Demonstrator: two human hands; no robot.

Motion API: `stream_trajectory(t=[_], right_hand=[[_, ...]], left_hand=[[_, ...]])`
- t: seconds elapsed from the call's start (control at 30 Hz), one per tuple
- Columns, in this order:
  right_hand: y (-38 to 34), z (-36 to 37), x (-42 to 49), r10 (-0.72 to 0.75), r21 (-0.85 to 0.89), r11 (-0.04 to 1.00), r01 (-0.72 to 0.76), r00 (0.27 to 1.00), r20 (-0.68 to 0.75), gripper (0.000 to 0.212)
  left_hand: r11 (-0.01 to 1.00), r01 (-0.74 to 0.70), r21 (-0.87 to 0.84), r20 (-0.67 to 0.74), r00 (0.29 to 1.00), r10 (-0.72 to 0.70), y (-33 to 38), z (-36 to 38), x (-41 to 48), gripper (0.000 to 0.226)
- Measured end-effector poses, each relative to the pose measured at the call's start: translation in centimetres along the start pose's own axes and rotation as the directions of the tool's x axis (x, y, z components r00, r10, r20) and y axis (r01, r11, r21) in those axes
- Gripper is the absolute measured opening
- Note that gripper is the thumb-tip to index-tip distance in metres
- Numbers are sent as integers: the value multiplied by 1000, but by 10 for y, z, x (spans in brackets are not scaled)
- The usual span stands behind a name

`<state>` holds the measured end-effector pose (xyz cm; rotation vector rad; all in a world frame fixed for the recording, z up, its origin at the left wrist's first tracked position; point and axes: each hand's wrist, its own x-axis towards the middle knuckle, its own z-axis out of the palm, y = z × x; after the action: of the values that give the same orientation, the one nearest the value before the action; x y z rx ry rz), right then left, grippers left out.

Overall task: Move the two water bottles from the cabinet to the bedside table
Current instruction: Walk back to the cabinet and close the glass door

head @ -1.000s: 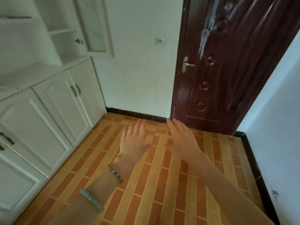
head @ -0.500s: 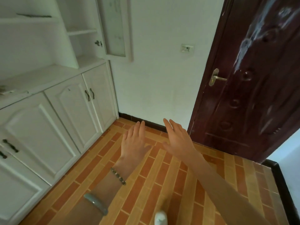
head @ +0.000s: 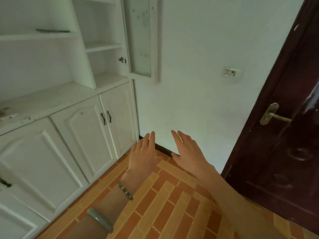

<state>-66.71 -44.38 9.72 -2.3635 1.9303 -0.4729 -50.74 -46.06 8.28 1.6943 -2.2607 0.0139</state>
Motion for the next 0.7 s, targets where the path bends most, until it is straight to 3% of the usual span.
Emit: stream_trajectory(t=[0.43,0.7], right_hand=[[45,41,201,-119,31,992,118,992,36,69],[67,58,364,-168,47,985,167,986,18,67]], left_hand=[[994,109,3,-15,994,-109,-59,47,176,82],[990,107,97,-60,993,-101,-115,59,324,83]])
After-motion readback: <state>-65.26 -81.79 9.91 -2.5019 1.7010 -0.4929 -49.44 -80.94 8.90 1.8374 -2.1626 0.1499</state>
